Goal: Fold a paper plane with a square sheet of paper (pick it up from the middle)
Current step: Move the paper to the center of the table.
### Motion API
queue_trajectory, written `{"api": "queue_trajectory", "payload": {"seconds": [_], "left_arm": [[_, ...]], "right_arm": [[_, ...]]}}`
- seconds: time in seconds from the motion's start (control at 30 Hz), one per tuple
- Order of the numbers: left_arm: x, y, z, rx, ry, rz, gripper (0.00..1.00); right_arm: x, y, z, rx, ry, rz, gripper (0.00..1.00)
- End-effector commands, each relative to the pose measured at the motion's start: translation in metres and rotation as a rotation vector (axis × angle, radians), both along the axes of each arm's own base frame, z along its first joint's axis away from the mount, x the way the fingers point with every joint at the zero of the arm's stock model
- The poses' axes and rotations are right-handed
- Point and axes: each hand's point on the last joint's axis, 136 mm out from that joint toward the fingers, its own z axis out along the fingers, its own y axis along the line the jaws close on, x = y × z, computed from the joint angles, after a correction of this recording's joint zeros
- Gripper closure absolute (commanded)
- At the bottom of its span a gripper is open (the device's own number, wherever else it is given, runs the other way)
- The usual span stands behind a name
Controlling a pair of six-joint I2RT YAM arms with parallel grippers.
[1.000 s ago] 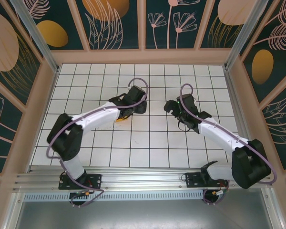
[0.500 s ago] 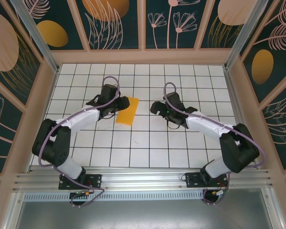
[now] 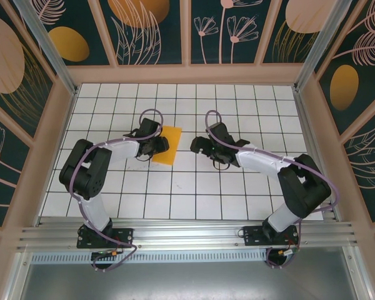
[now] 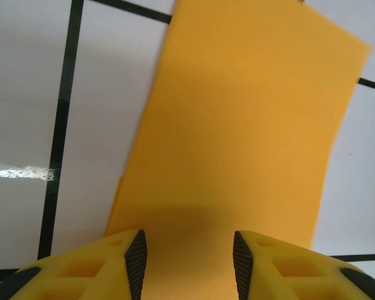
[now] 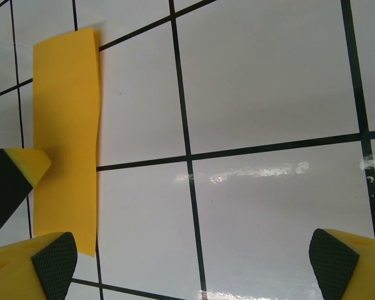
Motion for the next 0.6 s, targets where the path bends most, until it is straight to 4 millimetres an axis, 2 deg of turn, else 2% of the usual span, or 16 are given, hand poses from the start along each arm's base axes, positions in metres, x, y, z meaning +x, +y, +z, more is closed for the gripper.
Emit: {"api": "queue_trajectory", "payload": {"seconds": [0.0, 0.07, 0.13, 0.27, 0.57], "left_arm": [[0.001, 0.002, -0.004, -0.013, 0.011, 0.015, 0.56], [-0.002, -0.004, -0.003, -0.053, 0.020, 0.010, 0.56], [-0.017, -0.005, -0.013, -0.081, 0.067, 0.012, 0.56], [-0.038, -0.013, -0.017, -0.159, 0.105, 0.018, 0.56], [-0.075, -0.048, -0.004, -0.409, 0.167, 0.051, 0.54]], "right_arm": [[0.008, 0.014, 0.012, 0.036, -0.030, 0.022, 0.02], [0.009, 0.013, 0.012, 0.030, -0.032, 0.017, 0.02], [0.009, 0.012, 0.012, 0.024, -0.033, 0.014, 0.02], [0.007, 0.007, 0.015, 0.024, -0.045, -0.004, 0.02], [-0.002, -0.001, 0.019, 0.048, -0.052, -0.025, 0.02]]}}
